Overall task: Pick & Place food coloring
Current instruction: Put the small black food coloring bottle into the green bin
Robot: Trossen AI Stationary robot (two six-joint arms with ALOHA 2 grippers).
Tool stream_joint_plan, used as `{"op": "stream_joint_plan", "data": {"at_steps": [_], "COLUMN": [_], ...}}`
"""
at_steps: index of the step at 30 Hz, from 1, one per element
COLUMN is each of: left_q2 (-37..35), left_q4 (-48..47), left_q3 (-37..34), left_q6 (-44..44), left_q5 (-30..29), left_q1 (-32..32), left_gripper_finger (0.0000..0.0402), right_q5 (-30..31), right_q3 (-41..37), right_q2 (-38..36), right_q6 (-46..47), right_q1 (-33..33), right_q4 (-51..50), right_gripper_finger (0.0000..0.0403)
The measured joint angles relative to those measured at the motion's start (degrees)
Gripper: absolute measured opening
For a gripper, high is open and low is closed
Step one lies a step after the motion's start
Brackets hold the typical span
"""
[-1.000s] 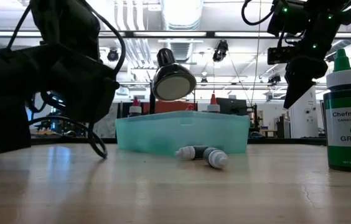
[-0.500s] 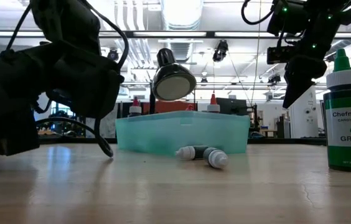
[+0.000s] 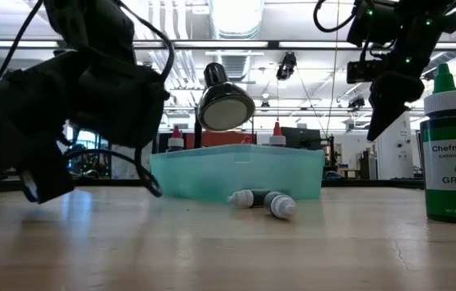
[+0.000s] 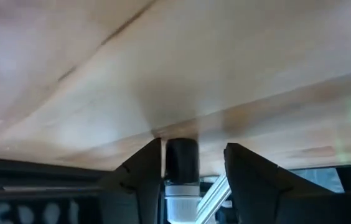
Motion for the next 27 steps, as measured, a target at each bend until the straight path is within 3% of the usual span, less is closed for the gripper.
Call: {"op": "stream_joint_plan", "data": {"at_steps": [8,14,17,20,24,27], "left_q2": [-0.15,-0.28,-1.07,-3.21,-8.9,-15.22], "left_q4": [-0.97,-1.18,-1.0,-0.42,0.87,1.7], "left_q3": [2.88,3.74,3.91,3.89,4.15,3.54], "left_q6": [1.98,1.57,-1.83,-6.94,-17.05,-27.35], "left_q5": [-7.26,-9.43,-11.71,-16.93,-32.69,-39.33], "left_q1": [-0.09,-0.5,-1.08,-1.78,-3.77,-5.36], "left_gripper_finger": [0.0153,0.0153,0.0153,0.0153,0.0153,0.0153], "right_q5": [0.02,0.01,0.0,0.02,0.04,0.16], "right_q3": [-0.71,-0.96,-0.96,-0.96,-0.98,-0.98], "right_q2": [0.0,0.0,0.0,0.0,0.0,0.0], "right_q6": [0.0,0.0,0.0,-0.02,-0.43,-1.43], "right_q1": [0.0,0.0,-0.01,-0.02,-0.01,-0.02], "right_q4": [0.39,0.85,0.9,1.15,1.36,1.63], "right_gripper_finger": [0.0038,0.0038,0.0038,0.0038,0.0038,0.0038]}}
